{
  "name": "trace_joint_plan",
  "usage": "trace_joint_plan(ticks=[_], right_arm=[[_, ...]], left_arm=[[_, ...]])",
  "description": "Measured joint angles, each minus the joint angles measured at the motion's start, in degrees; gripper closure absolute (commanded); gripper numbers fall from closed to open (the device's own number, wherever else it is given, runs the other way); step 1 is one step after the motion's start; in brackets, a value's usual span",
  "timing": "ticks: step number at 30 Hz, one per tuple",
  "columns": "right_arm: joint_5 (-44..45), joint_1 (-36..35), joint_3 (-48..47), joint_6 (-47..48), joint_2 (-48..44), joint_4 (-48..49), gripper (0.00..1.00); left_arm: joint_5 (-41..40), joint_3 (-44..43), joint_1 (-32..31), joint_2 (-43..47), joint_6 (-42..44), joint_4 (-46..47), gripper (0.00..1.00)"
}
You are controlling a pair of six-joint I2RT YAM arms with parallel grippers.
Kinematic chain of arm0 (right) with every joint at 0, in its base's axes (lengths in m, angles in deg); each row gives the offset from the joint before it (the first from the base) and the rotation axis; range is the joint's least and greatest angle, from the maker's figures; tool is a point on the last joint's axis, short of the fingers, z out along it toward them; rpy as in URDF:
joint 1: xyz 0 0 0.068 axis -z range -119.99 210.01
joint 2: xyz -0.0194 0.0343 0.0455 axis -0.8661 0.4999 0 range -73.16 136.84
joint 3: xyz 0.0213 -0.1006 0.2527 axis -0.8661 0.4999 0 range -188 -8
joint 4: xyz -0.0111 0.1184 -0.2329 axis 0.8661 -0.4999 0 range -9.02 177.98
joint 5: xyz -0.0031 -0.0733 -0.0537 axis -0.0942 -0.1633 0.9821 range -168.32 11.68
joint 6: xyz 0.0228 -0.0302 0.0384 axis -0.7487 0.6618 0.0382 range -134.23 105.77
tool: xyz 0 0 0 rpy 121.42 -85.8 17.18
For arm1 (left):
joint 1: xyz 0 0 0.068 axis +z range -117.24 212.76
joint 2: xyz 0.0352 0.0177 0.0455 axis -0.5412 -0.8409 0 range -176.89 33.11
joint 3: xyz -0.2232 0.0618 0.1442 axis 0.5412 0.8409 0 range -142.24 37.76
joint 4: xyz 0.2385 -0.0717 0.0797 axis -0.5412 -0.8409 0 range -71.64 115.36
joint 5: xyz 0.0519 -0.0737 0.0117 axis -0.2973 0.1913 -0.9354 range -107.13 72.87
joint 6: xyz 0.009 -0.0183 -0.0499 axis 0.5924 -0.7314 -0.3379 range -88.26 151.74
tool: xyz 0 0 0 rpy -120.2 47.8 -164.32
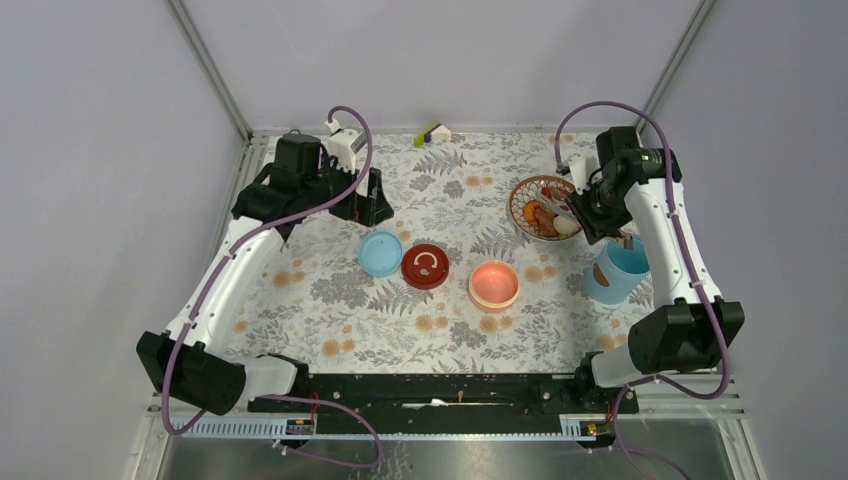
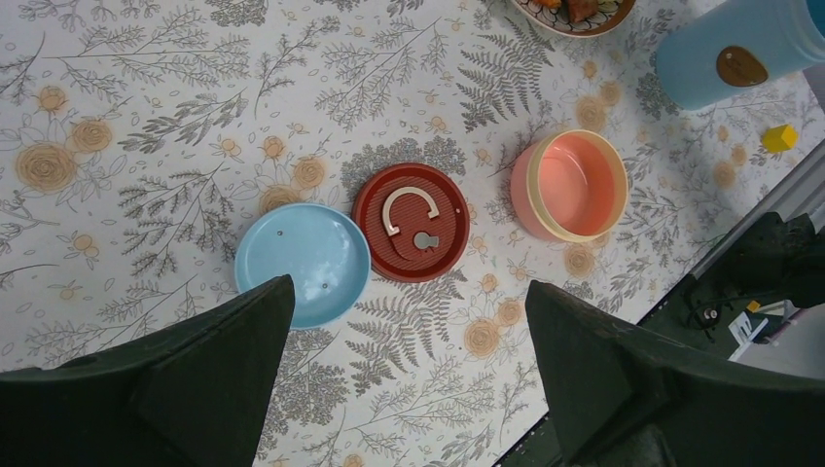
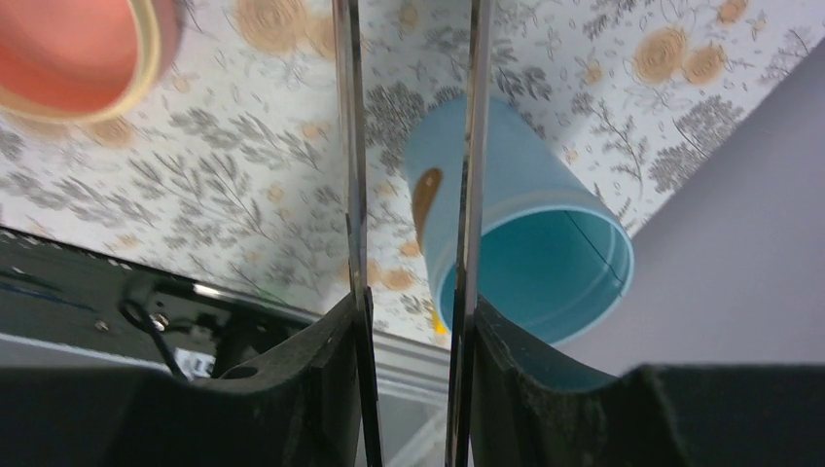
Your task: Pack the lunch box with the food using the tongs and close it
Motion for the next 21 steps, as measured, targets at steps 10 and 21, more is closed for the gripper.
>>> trace_joint_plan(ticks=[10,21], right_arm=[[8.41,0.00,-5.44,7.52,4.35,-6.58,0.59],[14.86,-1.44,-10.47,10.62,10.78,-9.97,0.57]], left_arm=[[1.77,0.00,0.00,0.20,-0.76,0.20,0.01],[2.43,0.11,0.00,0.94,-0.98,0.28,0.01]])
